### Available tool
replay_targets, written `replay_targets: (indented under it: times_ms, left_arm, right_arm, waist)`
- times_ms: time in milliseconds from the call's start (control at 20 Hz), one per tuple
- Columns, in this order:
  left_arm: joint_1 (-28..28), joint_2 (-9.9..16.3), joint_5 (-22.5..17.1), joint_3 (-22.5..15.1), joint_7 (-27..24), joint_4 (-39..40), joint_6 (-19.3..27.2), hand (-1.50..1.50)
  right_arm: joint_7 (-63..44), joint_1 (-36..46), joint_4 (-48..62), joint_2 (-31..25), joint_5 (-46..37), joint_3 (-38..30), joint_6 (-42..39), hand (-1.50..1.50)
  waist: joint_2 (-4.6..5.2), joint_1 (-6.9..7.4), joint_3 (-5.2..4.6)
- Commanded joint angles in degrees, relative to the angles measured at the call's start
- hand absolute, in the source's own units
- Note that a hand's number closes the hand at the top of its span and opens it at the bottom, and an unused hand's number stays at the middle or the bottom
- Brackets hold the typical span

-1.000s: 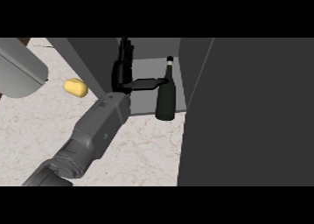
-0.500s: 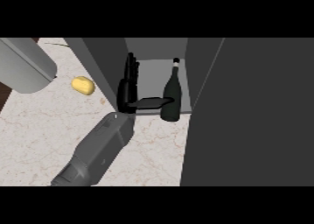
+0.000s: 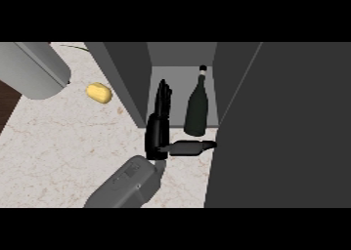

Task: Pick up the wine, place it into the cabinet and close the cabinet

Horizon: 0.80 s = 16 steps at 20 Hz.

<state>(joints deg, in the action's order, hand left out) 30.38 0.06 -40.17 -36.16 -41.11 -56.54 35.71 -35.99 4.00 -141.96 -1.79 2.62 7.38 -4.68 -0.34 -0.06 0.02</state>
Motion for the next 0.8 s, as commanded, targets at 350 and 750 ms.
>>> replay_targets:
  times_ms: [350, 750]
  left_arm:
    - [-17.6, 4.2, 8.3, -5.8, 5.9, -25.9, 8.6, -1.5]
    - [-30.2, 13.8, 11.2, -9.6, 8.9, -45.8, 8.1, -1.5]
  right_arm:
    - [-2.9, 2.2, -3.0, 0.3, -0.9, 2.0, 1.3, -1.5]
    - [-1.5, -3.9, -5.7, -0.6, 4.1, 0.1, -2.1, -1.5]
  waist:
    - [0.23, 0.22, -0.03]
    - [0.09, 0.32, 0.0]
